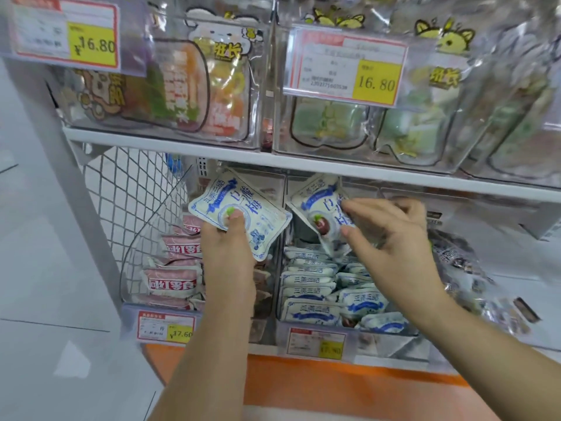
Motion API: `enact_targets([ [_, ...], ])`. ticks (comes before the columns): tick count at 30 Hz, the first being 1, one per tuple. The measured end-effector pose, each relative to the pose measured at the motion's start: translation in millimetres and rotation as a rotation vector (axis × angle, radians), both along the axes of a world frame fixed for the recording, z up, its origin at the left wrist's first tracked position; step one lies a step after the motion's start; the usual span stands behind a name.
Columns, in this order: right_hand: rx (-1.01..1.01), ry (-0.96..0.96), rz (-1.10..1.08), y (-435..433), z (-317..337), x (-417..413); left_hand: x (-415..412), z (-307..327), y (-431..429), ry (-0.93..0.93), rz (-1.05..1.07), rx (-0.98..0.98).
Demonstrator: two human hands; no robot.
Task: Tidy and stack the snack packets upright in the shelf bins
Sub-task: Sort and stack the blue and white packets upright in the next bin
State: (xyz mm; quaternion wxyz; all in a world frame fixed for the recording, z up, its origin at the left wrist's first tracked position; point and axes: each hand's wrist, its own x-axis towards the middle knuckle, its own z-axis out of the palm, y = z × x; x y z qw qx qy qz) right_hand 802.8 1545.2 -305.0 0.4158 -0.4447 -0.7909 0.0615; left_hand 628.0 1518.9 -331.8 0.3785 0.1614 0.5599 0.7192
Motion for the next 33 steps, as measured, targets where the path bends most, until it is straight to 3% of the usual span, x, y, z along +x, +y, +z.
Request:
enact_targets([
  [9,-0.362,0.175,0.342,-9,8,-38,-2,12,-31,0.353,-0.346,0.116],
  [13,-0.461,0.138,0.358,11,21,-42,-7,4,-25,0.418,-0.198,0.093],
  [16,-0.454,-0.184,0.143,47,24,-32,-12,2,-17,0.391,-0.02,0.056],
  [20,-0.552,-0.703,0.185,87,15,-41,-13,-2,-5,0.406,0.087,0.004],
  [25,-0.749,-0.923,0.281,118,3,-59,-11,-4,8,0.396,0.092,0.013],
  [33,-0.907,-1.23,0.314,135,-19,-65,-10,-4,20,0.409,0.053,0.064],
])
